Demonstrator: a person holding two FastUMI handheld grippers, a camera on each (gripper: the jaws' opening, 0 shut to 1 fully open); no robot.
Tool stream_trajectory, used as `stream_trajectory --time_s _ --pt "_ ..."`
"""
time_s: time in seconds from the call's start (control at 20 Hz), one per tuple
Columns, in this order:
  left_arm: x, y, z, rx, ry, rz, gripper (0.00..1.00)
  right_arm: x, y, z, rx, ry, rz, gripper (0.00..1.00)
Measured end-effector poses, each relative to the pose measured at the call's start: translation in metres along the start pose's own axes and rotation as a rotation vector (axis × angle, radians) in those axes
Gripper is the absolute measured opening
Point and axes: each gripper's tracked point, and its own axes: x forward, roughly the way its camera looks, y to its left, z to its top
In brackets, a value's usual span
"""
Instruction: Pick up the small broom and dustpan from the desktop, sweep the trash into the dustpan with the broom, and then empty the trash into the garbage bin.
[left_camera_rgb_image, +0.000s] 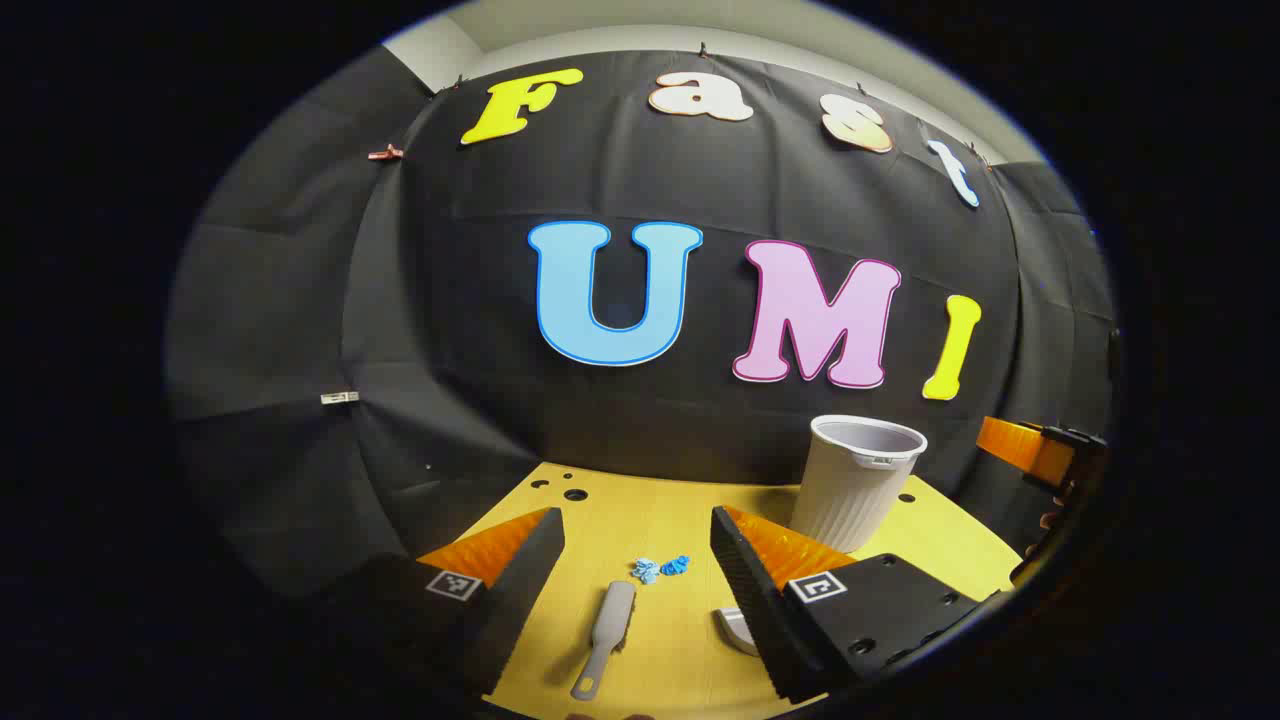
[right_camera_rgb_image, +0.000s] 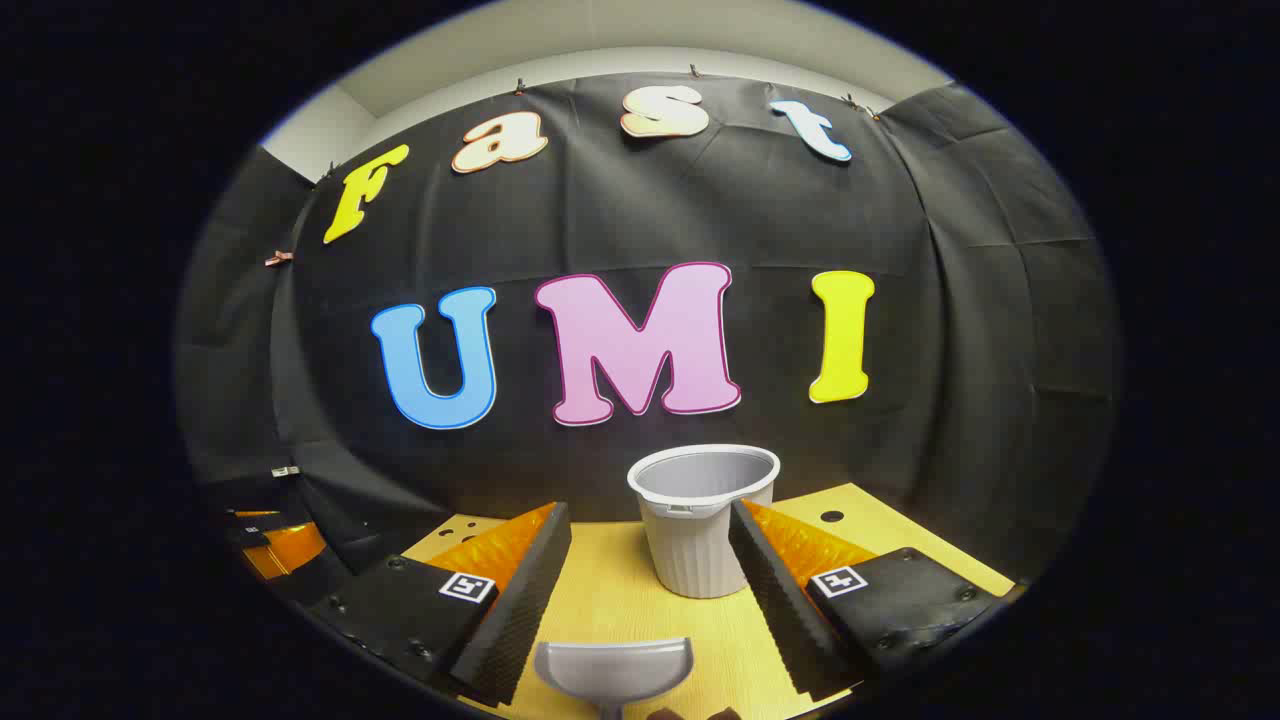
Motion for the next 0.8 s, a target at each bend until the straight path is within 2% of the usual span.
stream_trajectory --time_s 0.3,0.8 --pt "0.012 0.005 -0.004 0.0 0.015 -0.022 0.95 0.004 0.01 -0.003 -0.029 0.011 0.001 0.98" --pt "0.021 0.019 -0.019 -0.025 0.06 -0.008 0.95 0.015 0.017 -0.021 -0.023 0.064 0.011 0.99"
